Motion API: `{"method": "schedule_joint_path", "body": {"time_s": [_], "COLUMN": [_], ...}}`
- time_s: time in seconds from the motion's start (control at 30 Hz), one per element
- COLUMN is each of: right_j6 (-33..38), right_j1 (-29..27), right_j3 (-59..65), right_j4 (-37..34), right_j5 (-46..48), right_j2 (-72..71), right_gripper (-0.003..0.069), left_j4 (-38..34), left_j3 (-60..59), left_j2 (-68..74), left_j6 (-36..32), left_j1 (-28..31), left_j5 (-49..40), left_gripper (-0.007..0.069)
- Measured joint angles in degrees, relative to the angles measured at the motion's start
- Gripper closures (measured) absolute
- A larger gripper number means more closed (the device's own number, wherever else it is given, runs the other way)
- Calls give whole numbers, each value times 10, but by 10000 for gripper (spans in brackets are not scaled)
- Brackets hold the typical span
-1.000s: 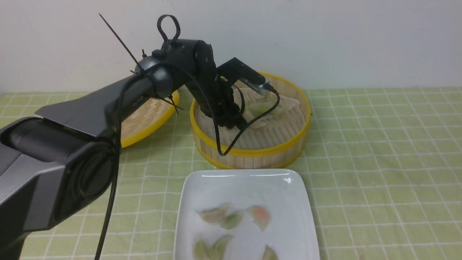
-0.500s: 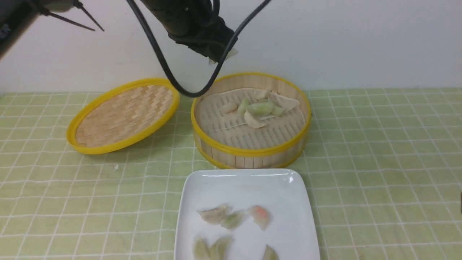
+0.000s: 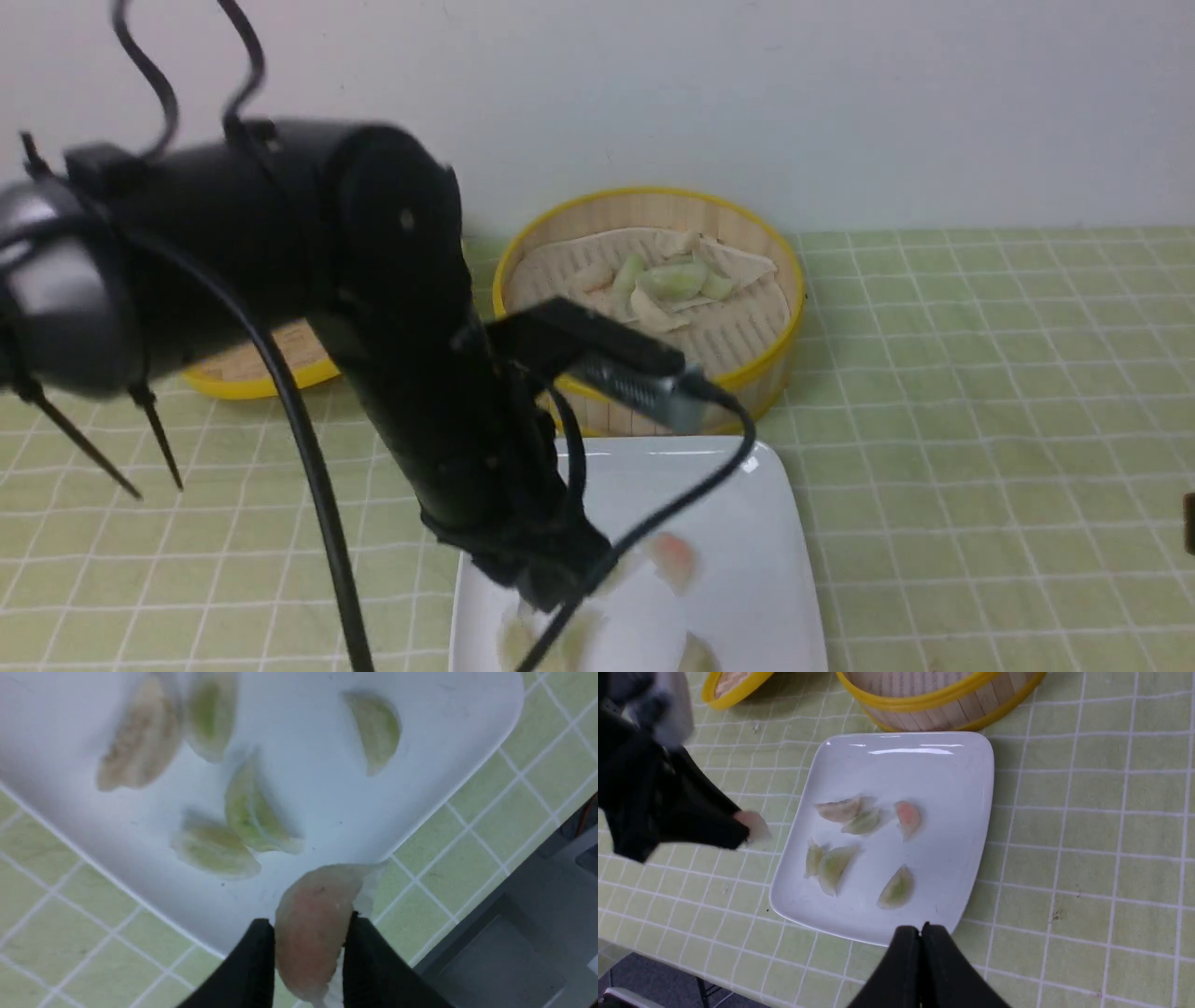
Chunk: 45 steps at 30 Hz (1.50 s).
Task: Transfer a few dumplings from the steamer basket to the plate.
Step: Use the left arm to put the dumpling into the plate, then use the right arm to grab a dumpling from inside the steamer
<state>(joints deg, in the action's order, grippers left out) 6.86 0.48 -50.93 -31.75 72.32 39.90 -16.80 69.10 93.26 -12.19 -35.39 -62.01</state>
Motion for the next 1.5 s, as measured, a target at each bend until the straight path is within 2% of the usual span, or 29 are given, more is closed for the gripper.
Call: {"method": "schedule_joint_path", "body": {"time_s": [0.13,0.33,0.43,0.57,0.67,0.73,0.77,0.8,0.87,0.93,1.07,1.17,1.3,1.5], "right_j6": [9,13,17,33,46,58,65,66,75,77,78,77,71,64], "right_j1": [0,0,0,0,1,7,13,14,35,57,96,139,167,204], "right_j3": [0,0,-2,-30,-56,-75,-86,-86,-112,-139,-191,-264,-346,-497], "right_j4": [0,0,-2,-7,-15,-15,-15,-15,-11,3,38,76,95,129], "right_j5": [0,1,1,3,3,3,2,2,-1,-15,-47,-80,-99,-110], "right_j2": [0,0,3,30,72,111,134,138,205,261,346,451,560,726], "right_gripper": [671,671,671,671,671,671,671,671,671,670,669,669,655,547], "left_j4": [-10,-16,-17,-17,-13,-1,10,10,43,63,86,101,107,117], "left_j3": [-67,-73,-73,-66,-37,-13,-2,-2,19,22,23,23,23,23], "left_j2": [2,28,48,59,54,39,25,25,-39,-89,-178,-261,-322,-405], "left_j6": [0,0,5,7,11,21,30,30,50,67,97,111,112,122], "left_j1": [-45,-63,-64,-64,-59,-52,-47,-47,-26,-6,43,93,120,130], "left_j5": [94,157,165,170,154,134,121,121,104,93,61,-3,-48,-87], "left_gripper": [452,449,373,209,189,241,302,302,503,587,624,631,631,631]}}
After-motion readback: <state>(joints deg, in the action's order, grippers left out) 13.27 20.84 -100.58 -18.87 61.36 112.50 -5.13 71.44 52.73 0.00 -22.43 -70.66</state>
